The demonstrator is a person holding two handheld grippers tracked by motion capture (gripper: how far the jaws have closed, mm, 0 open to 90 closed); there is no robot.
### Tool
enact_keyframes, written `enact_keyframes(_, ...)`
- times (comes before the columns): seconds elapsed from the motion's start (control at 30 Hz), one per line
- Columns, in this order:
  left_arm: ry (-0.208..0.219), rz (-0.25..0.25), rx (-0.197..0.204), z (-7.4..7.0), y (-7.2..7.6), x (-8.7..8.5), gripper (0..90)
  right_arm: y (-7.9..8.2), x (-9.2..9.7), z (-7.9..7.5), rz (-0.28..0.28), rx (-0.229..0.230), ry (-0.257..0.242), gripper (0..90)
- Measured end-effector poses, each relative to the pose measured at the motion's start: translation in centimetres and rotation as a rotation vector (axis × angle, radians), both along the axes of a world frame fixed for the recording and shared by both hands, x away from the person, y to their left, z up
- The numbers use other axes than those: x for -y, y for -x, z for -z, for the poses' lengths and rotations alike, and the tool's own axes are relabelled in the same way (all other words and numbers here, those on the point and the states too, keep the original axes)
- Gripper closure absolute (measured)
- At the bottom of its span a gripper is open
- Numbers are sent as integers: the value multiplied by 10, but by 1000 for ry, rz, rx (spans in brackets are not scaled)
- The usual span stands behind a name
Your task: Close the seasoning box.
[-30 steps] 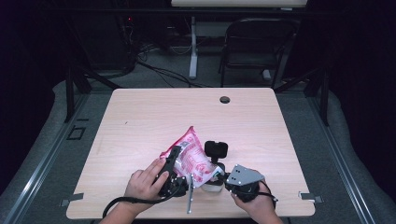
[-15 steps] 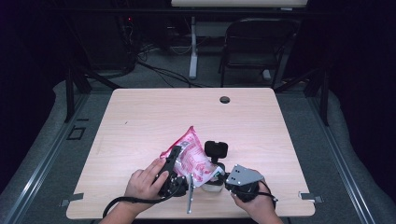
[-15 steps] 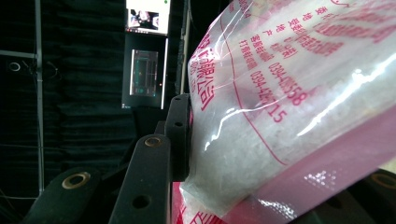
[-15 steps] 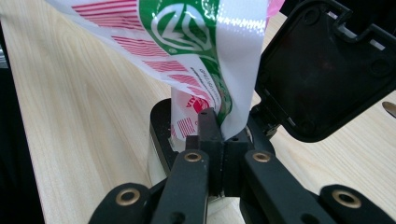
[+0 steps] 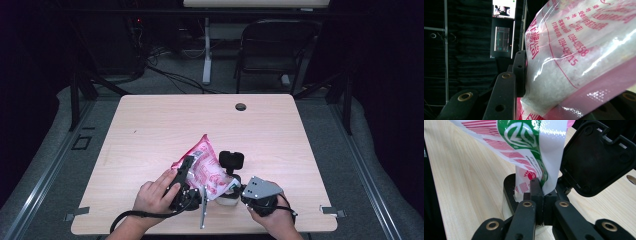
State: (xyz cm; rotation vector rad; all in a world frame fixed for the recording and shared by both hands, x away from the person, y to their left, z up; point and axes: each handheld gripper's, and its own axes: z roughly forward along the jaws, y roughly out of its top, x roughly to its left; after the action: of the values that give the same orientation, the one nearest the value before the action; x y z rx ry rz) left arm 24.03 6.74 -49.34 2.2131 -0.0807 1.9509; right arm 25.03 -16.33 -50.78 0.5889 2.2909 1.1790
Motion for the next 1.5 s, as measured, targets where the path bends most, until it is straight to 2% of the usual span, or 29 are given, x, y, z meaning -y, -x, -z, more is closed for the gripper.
enact_keyframes(0.4, 8, 4, 0, -1, 1, 1, 706, -1, 3, -2, 16, 7, -4, 898)
enact_keyframes(0.57, -5, 2, -9, 4, 0, 2, 707, -2, 1, 2, 16, -5, 18, 897)
enact_keyframes(0.6, 4, -2, -17, 4, 0, 1, 707, -2, 1, 1, 17, -4, 19, 897)
enact_keyframes(0.83, 1, 7, 0, 1, 1, 2, 707, -1, 2, 0, 18, 4, 9, 897)
enact_keyframes(1.5, -1, 13, 4, -1, 3, 3, 708, -2, 3, 0, 23, 5, 7, 897)
